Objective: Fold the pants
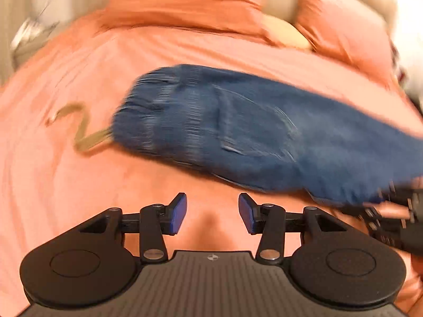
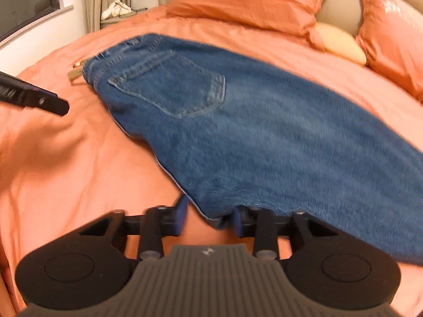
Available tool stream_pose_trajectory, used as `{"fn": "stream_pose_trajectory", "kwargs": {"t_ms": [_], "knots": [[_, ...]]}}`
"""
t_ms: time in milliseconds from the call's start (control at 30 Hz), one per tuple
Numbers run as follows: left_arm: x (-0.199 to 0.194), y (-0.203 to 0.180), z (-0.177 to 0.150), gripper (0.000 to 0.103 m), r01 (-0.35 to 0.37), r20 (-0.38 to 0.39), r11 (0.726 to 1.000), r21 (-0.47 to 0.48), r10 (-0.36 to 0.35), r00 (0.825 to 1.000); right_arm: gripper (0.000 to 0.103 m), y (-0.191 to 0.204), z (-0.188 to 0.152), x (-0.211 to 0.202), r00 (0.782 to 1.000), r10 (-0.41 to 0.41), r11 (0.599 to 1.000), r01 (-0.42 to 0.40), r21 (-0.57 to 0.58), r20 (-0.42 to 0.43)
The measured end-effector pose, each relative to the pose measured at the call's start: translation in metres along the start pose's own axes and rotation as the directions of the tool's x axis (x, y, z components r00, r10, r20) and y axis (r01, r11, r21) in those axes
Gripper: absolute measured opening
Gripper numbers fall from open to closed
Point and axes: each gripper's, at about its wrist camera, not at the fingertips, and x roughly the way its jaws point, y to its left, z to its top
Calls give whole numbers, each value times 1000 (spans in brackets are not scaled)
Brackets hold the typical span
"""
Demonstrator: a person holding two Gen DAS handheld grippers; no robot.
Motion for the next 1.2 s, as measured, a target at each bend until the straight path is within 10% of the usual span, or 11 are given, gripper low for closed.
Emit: {"fn": "stream_pose_trajectory", "kwargs": {"t_ms": [233,367,467,600,700,767,900,1200], "knots": [[29,76,15,64,155,77,904,-397,-136,988,5,-7,-4,8,997,56,998,-55,27,-54],[66,99,18,65,173,109,850,-498,-137,985,5,-8,-6,18,996,58,997,-54,57,-69],[89,110,20,85,204,140,812,-546,-152,978,5,-10,-5,19,995,69,996,-64,60,-77],[108,111,28,86,189,149,812,-552,-127,981,5,-14,-5,23,992,87,994,-80,70,-95],[114,112,37,79,173,139,796,-580,-112,984,6,-15,-5,25,990,91,994,-83,75,-106],[115,112,39,49,142,124,788,-600,-84,989,6,-15,-5,27,990,94,993,-86,80,-106],[103,112,47,26,97,101,797,-596,-46,994,5,-18,-4,26,988,107,991,-97,90,-110],[39,66,101,17,-112,29,956,-270,125,992,4,-35,5,-13,972,226,959,-210,188,-70]]}}
